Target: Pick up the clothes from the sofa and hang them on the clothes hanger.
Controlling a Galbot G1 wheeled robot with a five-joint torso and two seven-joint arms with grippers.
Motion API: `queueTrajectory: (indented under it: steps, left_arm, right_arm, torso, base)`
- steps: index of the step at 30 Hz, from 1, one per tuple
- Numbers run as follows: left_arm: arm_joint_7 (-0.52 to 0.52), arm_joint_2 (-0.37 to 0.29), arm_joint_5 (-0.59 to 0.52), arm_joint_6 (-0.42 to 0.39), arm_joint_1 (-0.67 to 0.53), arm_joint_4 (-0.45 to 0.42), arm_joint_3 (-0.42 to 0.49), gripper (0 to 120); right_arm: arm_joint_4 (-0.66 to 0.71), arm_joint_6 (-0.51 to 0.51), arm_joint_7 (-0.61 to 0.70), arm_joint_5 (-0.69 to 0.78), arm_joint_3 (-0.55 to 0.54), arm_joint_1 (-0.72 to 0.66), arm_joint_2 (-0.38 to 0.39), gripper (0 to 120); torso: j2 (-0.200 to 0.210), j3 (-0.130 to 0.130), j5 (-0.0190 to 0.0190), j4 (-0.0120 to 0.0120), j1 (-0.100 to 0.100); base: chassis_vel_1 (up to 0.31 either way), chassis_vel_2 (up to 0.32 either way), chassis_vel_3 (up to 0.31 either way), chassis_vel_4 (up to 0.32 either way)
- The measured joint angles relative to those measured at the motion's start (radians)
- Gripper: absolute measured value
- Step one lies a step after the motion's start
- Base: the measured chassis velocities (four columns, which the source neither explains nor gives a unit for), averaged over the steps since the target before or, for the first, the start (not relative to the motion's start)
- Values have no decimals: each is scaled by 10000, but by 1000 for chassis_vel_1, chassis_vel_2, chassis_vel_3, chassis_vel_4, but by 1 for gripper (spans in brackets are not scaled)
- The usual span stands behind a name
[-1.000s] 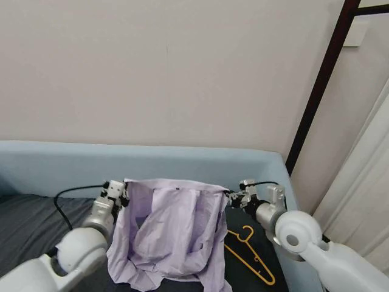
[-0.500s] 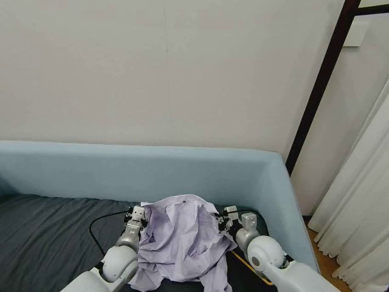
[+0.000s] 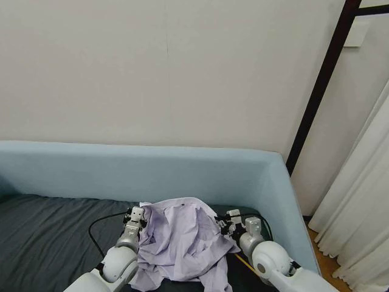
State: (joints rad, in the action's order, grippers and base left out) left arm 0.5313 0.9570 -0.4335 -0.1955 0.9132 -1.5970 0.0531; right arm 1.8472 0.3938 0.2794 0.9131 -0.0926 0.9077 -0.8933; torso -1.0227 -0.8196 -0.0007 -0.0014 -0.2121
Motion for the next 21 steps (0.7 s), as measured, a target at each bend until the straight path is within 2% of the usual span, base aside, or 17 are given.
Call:
queueTrajectory:
  steps: [4, 7, 8, 11, 13, 16, 21]
  left_arm:
    - [-66, 71, 287, 155, 239, -60, -45, 0]
    - [-106, 84, 507, 307, 340, -58, -36, 0]
    - [-106, 84, 507, 307, 340, -58, -36, 0]
    - [-127, 74, 583, 365, 420, -81, -7, 0]
    - [-128, 69, 591, 375, 436, -95, -3, 0]
    - [-133, 77, 598, 393, 511, -119, 13, 0]
    - [-140, 104, 612, 401, 573, -127, 25, 0]
  right_arm:
    - [582, 64, -99, -158, 667, 933, 258, 52]
    - [172, 28, -355, -509, 960, 1252, 291, 64]
    - [172, 28, -355, -509, 960, 1252, 291, 64]
    - [-910, -171, -867, -1195, 1189, 1332, 235, 79]
    - [-1243, -254, -1051, -1499, 1223, 1326, 210, 82]
    - [-2396, -590, -1820, -2917, 1223, 1238, 171, 96]
    - [-3347, -578, -2424, -3260, 1010, 977, 158, 100]
  torso:
    - [-3, 1, -1, -1, 3]
    - [-3, 2, 1, 0, 3]
    - [-3, 2, 1, 0, 3]
    - [-2, 1, 1, 3, 2]
    - [-2, 1, 2, 2, 2]
    - [-1, 0, 4, 0, 2]
    - [-2, 0, 1, 2, 2]
  base:
    - [0, 0, 0, 0]
    - [0, 0, 0, 0]
    - [0, 0, 0, 0]
    - [0, 0, 0, 0]
    - [0, 0, 0, 0]
    - [0, 0, 0, 0]
    - [0, 0, 0, 0]
